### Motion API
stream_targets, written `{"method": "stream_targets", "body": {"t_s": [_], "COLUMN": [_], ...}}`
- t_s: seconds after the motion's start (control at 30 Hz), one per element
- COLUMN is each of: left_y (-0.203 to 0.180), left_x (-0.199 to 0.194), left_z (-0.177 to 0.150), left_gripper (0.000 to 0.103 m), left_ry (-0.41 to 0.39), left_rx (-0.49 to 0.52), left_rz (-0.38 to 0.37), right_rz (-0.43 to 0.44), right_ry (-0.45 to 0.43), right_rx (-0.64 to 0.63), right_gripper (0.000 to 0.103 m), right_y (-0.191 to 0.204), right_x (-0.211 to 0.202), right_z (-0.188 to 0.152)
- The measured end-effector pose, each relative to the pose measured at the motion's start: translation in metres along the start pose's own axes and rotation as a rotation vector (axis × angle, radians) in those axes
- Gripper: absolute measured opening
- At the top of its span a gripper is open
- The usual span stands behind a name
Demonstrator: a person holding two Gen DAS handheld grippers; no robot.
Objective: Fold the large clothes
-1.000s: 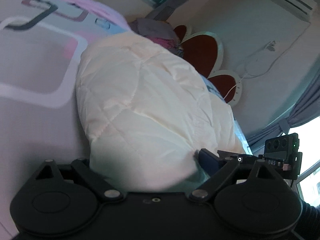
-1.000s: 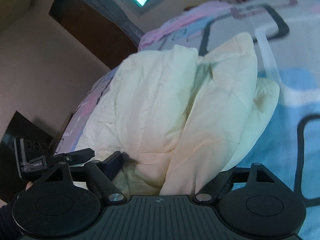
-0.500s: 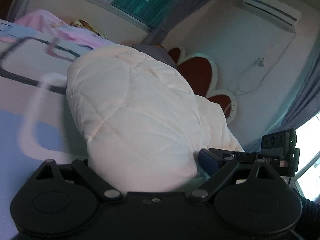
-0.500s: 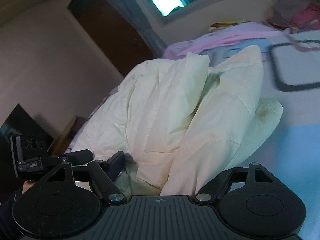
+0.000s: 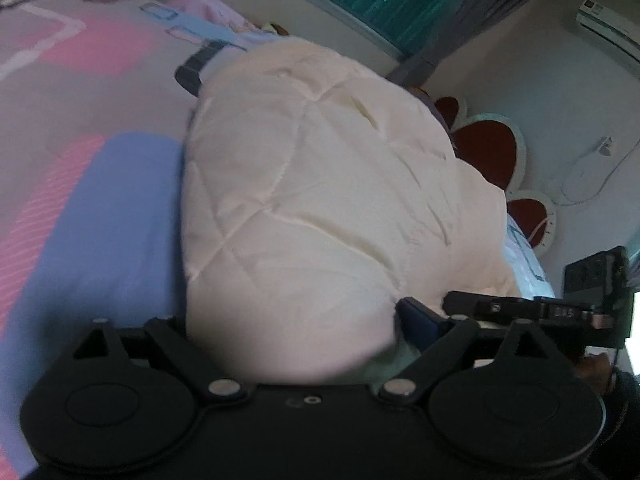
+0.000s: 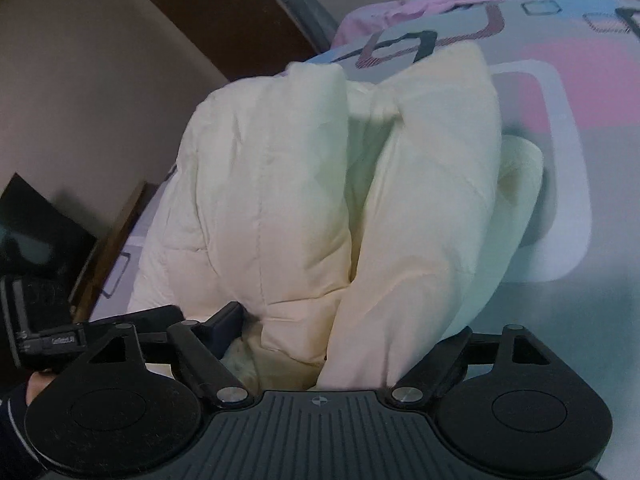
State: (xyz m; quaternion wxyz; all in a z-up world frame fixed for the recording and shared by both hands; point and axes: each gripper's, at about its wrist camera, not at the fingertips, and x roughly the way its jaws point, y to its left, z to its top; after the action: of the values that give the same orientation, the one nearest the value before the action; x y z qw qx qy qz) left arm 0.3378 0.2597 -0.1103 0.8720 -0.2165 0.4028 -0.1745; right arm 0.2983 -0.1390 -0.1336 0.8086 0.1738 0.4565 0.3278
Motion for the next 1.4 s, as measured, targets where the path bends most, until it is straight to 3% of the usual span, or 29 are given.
{"method": "stream_targets", "body": {"t_s": [0.2, 0.37, 0.4, 0.43, 0.5, 0.53, 0.63, 0.73, 0.87, 0.97, 1.17, 1.4], "left_y": [0.006, 0.021, 0.018, 0.01, -0.011, -0.025, -0.063, -0.083, -0.083, -0.078, -0.074, -0.084], "left_x": [-0.035, -0.06, -0.057, -0.05, -0.032, -0.021, 0.014, 0.05, 0.087, 0.102, 0.1, 0.028], "left_z": [0.008, 0.043, 0.055, 0.068, 0.09, 0.1, 0.117, 0.124, 0.12, 0.113, 0.107, 0.089], "left_gripper": [0.098, 0.078, 0.075, 0.07, 0.06, 0.057, 0.052, 0.05, 0.05, 0.05, 0.05, 0.05], "left_ry": [-0.051, -0.168, -0.185, -0.199, -0.214, -0.209, -0.186, -0.107, -0.012, 0.028, 0.067, -0.047], "left_rx": [0.026, 0.005, 0.012, 0.026, 0.073, 0.103, 0.202, 0.249, 0.294, 0.308, 0.353, 0.348], "left_rz": [0.053, 0.089, 0.086, 0.077, 0.058, 0.055, 0.096, 0.108, 0.148, 0.156, 0.176, 0.136], "right_rz": [-0.092, -0.15, -0.154, -0.167, -0.2, -0.201, -0.198, -0.242, -0.316, -0.325, -0.34, -0.261], "right_ry": [-0.077, -0.22, -0.237, -0.243, -0.242, -0.243, -0.213, -0.148, -0.098, -0.073, -0.062, -0.171], "right_rx": [-0.001, -0.052, -0.084, -0.12, -0.18, -0.196, -0.218, -0.228, -0.187, -0.135, -0.108, -0.186], "right_gripper": [0.081, 0.08, 0.069, 0.052, 0.037, 0.035, 0.035, 0.034, 0.034, 0.034, 0.034, 0.034], "right_y": [-0.003, 0.017, 0.026, 0.038, 0.066, 0.074, 0.088, 0.092, 0.064, 0.042, 0.034, 0.076], "right_x": [-0.056, -0.097, -0.094, -0.091, -0.07, -0.061, -0.028, 0.006, 0.032, 0.037, 0.038, -0.035], "right_z": [-0.002, 0.023, 0.033, 0.043, 0.065, 0.071, 0.084, 0.088, 0.075, 0.068, 0.066, 0.049]}}
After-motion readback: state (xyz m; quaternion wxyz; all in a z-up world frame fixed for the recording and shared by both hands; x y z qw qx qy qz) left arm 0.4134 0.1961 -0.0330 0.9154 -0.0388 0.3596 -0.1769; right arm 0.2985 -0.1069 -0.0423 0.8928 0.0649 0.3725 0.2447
